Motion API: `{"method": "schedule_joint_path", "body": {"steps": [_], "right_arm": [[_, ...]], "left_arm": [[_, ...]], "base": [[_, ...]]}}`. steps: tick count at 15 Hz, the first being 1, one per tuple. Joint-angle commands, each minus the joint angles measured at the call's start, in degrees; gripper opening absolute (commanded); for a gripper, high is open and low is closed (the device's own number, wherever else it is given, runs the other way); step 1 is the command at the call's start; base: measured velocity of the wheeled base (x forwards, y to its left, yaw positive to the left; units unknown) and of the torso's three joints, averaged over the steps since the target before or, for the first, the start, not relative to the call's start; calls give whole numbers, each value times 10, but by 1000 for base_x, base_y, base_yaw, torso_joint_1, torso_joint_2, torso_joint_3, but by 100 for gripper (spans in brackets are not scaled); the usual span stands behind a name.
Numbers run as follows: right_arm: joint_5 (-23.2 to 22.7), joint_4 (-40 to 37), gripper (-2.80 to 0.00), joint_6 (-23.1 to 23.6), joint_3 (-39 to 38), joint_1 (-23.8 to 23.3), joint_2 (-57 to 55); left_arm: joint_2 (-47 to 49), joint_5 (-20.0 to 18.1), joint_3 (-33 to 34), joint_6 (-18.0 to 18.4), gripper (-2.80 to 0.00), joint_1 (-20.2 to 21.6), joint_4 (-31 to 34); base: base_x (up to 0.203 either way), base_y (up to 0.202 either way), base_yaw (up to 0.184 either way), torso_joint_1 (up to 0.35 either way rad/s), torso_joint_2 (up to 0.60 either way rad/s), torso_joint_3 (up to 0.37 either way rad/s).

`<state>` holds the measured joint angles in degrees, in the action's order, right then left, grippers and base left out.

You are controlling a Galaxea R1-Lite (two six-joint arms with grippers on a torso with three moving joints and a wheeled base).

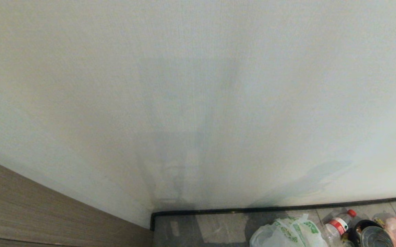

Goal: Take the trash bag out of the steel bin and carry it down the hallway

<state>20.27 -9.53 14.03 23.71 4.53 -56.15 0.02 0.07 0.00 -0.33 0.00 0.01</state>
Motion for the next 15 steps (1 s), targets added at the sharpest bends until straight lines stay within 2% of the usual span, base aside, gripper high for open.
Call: {"method": "schedule_joint_path", "body": {"steps": [1, 7, 10, 12, 15], "right_arm": [[-25, 0, -280, -18, -18, -1, 86], [-144, -1, -280, -91, -132, -56, 367], [-172, 2, -280, -117, -169, -50, 515], [-185, 15, -280, -135, -196, -46, 536], [-199, 119, -280, -123, -237, -43, 529]], "left_arm": [[-1, 0, 0, 0, -280, 0, -1], [-1, 0, 0, 0, -280, 0, 0], [-1, 0, 0, 0, -280, 0, 0], [-1, 0, 1, 0, -280, 0, 0], [-1, 0, 0, 0, -280, 0, 0]], "base": [[0, 0, 0, 0, 0, 0], [0, 0, 0, 0, 0, 0], [0, 0, 0, 0, 0, 0], [0, 0, 0, 0, 0, 0], [0, 0, 0, 0, 0, 0]]}}
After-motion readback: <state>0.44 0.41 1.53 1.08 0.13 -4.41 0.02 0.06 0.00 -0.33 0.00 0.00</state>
